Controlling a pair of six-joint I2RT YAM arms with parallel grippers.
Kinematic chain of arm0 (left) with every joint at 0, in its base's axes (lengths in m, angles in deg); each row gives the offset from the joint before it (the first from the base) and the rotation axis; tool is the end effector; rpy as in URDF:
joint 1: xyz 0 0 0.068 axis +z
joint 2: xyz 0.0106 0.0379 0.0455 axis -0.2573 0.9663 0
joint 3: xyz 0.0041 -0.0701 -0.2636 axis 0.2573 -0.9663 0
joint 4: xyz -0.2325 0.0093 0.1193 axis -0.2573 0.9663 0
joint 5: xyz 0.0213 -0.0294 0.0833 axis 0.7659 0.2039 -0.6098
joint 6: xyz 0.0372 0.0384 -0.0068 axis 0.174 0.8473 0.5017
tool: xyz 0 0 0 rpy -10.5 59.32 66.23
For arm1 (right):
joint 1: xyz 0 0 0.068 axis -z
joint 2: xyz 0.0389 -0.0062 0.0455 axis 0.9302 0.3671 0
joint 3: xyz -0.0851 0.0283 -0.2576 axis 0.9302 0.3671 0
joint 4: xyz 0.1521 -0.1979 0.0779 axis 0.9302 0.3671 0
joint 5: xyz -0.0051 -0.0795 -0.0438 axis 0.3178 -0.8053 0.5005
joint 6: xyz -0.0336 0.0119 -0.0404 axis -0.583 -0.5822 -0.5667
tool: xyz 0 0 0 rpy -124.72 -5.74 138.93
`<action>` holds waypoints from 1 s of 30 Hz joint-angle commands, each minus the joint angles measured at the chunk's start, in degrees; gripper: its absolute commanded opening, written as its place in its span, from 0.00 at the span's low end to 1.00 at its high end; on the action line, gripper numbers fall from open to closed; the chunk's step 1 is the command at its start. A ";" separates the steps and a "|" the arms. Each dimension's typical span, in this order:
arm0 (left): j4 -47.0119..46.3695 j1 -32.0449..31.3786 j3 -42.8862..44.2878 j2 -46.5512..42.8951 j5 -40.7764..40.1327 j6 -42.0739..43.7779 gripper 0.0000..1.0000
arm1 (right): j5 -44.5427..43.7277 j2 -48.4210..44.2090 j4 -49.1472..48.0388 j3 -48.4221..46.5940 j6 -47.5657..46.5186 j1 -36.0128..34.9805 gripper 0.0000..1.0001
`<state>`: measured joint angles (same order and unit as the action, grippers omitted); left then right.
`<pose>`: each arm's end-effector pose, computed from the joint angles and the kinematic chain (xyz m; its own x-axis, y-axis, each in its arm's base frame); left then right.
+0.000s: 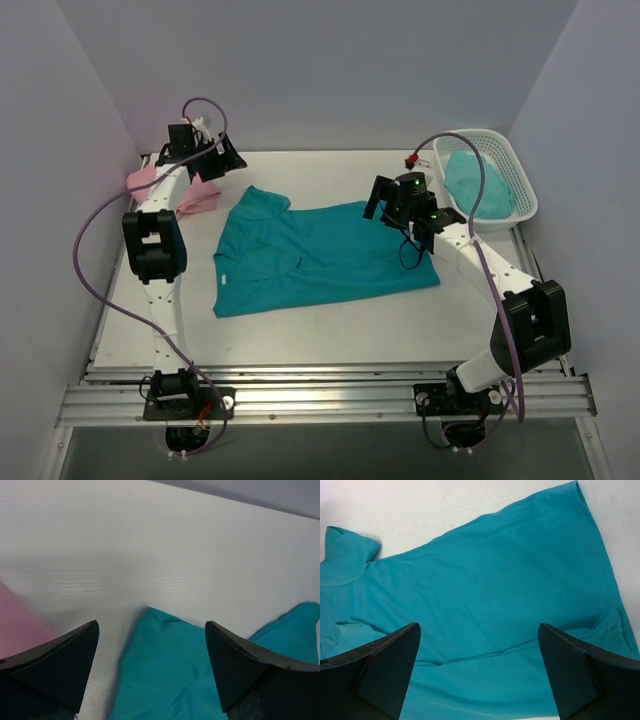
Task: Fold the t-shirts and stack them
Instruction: Grap the side of the flattened tshirt furthest away from the robot with both arms
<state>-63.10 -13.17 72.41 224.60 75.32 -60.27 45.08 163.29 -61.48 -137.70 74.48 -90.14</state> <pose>0.5528 0.0020 0.2260 -0.6673 -0.3503 -0.6572 0.0688 0.8497 -0.5227 0.3272 0.1274 0.2987 -0.4828 0.3465 -0.8043 -0.0769 0.8981 0.4331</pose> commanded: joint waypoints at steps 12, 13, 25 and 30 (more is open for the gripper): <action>-3.50 -1.12 -4.05 5.77 8.09 0.36 0.98 | 1.31 -2.56 -1.58 1.34 0.30 1.02 1.00; -3.69 -1.12 -4.32 5.86 8.10 0.36 0.98 | 1.48 -2.74 -1.75 1.51 0.30 1.10 1.00; -3.43 -3.06 -4.06 6.91 10.47 0.27 0.53 | 1.66 -2.74 -1.75 2.22 0.92 3.91 0.99; -3.96 -3.14 -4.50 7.00 11.17 -0.25 0.32 | 1.05 -2.92 -1.23 1.78 1.27 5.67 0.99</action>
<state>-66.20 -16.45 68.26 231.33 84.85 -60.95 46.61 162.76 -62.71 -135.80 75.21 -85.57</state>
